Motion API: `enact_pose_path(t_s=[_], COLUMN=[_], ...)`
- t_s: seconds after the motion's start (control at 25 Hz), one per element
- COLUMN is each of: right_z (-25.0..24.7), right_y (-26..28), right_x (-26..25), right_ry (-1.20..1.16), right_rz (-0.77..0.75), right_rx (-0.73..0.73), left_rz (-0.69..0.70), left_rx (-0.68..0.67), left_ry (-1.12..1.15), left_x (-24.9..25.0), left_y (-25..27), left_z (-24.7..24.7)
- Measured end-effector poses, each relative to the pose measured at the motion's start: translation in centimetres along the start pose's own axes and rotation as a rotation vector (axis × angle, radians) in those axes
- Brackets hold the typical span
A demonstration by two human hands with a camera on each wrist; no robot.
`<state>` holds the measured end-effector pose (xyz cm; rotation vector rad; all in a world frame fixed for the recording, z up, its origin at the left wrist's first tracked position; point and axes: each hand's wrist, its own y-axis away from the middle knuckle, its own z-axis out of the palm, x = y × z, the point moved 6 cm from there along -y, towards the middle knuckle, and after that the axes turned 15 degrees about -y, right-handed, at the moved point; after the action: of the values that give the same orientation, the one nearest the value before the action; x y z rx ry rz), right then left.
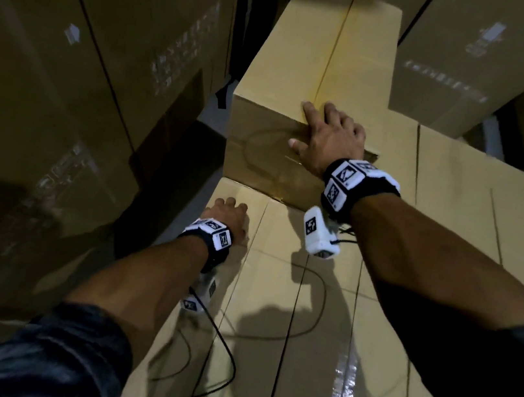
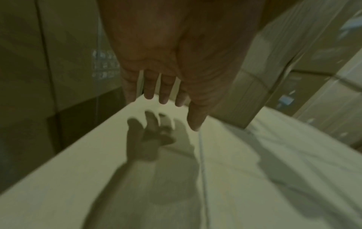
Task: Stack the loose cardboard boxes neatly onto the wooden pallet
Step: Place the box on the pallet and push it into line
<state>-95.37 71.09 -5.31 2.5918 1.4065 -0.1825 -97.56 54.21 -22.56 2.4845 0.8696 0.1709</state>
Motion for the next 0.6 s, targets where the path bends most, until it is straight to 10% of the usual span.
enact_pose_path(t_s=[0.28,0.6], right_z=[-2.7,4.2], right_y=[8.3,27.7], right_x=[1.3,1.6], right_ry=[-0.099,-0.352], right_rz=[-0.022,0.359], right_rx=[0.155,0.204], left_rz=[-0.032,0.101], left_rx=[0.214,0.361], left_ry=[-0.015,-0.034], left_x=[-0.9,0.1], left_y=[7.1,17.5], left_z=[-6.2,-6.1])
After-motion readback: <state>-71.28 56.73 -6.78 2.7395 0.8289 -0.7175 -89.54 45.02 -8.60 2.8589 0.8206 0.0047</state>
